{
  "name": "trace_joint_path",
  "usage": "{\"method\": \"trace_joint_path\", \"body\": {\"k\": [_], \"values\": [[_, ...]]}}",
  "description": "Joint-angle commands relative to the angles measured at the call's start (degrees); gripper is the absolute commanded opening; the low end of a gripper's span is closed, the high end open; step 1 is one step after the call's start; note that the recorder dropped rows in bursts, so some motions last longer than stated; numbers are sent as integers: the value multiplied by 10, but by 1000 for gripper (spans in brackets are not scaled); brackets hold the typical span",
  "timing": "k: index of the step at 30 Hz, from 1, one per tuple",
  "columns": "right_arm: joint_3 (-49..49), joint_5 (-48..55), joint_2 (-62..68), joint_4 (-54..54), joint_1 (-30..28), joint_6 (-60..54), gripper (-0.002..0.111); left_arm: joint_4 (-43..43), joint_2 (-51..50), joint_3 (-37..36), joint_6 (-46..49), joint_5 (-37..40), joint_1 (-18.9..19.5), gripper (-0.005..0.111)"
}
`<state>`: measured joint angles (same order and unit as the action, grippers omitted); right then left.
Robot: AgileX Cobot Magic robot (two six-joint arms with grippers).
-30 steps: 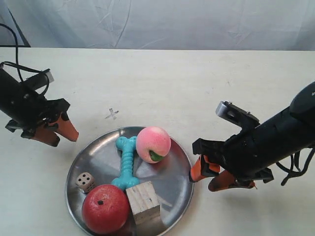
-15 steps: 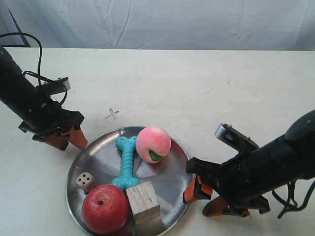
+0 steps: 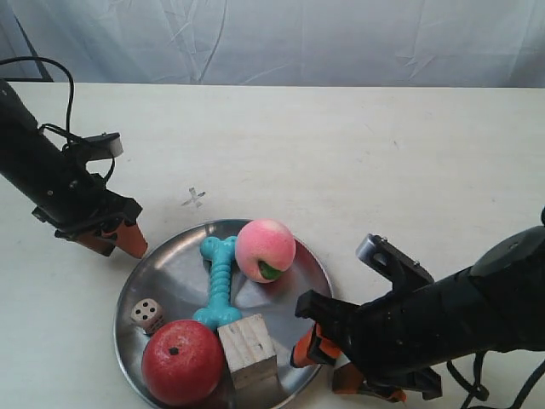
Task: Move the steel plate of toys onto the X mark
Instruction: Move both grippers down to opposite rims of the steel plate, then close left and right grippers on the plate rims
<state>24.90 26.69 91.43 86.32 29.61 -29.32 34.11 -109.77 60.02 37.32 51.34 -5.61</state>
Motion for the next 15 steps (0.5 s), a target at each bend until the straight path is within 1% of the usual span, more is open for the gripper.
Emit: {"method": "trace_joint_path", "body": {"k": [1, 7, 11, 15], "values": [[-1, -43, 1, 62, 41, -27, 57, 6, 0, -1, 4, 1, -13, 56], [-1, -65, 1, 82, 58, -27, 57, 2, 0, -1, 4, -21, -49, 56], [-1, -81, 1, 84, 58, -27, 57, -4, 0, -1, 4, -25, -59, 56], [-1, -101, 1, 98, 58, -32, 57, -7, 0, -1, 4, -25, -59, 56]]}}
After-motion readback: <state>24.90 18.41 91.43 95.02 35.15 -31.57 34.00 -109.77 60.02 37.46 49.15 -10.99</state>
